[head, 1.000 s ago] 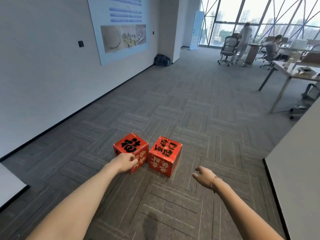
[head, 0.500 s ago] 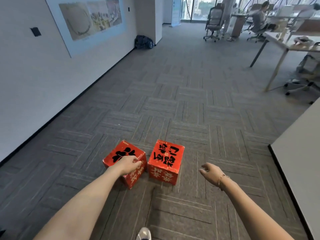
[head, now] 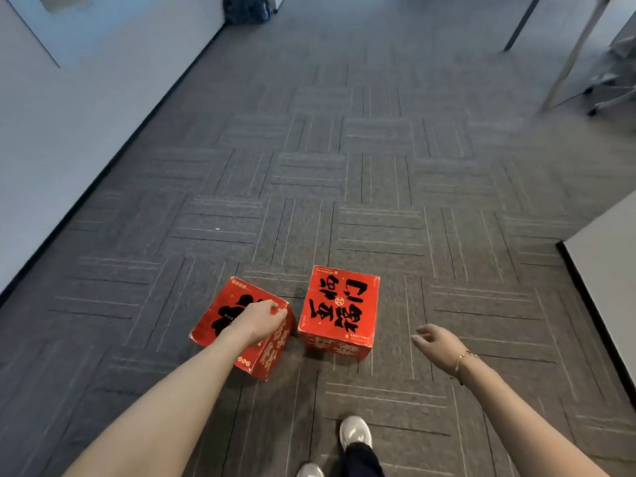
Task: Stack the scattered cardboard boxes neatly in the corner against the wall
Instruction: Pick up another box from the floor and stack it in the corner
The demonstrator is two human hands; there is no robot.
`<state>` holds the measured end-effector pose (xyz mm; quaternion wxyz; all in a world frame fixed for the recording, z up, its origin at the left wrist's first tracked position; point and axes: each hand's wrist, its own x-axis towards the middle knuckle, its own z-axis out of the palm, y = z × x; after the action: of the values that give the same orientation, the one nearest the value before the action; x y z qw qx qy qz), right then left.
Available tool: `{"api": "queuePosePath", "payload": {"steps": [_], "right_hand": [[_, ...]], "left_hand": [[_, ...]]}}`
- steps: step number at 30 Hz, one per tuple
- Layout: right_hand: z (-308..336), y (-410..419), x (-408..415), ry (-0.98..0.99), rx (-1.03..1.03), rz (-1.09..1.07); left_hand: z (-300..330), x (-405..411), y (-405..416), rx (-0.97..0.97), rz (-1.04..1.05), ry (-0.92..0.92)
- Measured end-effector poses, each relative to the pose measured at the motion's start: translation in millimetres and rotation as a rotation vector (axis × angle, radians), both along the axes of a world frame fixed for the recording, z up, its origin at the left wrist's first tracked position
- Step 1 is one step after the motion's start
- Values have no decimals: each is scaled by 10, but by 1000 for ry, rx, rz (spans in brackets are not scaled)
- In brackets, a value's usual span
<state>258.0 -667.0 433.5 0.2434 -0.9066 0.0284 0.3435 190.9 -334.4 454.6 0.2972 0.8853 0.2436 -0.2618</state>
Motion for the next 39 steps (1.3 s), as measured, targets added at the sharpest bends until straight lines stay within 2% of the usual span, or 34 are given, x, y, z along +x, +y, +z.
{"api": "queuePosePath", "payload": {"steps": [6,14,19,23,30,34,39], "right_hand": [[-887,98,597,58,-13,-45],[-2776,209,1111,231,-13,-66],[-3907,323,1437,207,-21,-64],[-4537,409,1553,194,38,-147],[-5051,480,1664,147,214,-302],[-5128,519,1714,129,194,-283],[-4986,608,1834,83,186,-279]], "left_hand": [[-942,694,119,-23,-5,-1],[-2836,1139,265,-6,41,130],[-3884,1304,277,-35,114,123],[-4502,1405,336,-74,190,91],[-5032,1742,302,-192,263,24],[-5152,1893,212,-269,393,-17],[-5054,1919,229,-249,448,-43]]}}
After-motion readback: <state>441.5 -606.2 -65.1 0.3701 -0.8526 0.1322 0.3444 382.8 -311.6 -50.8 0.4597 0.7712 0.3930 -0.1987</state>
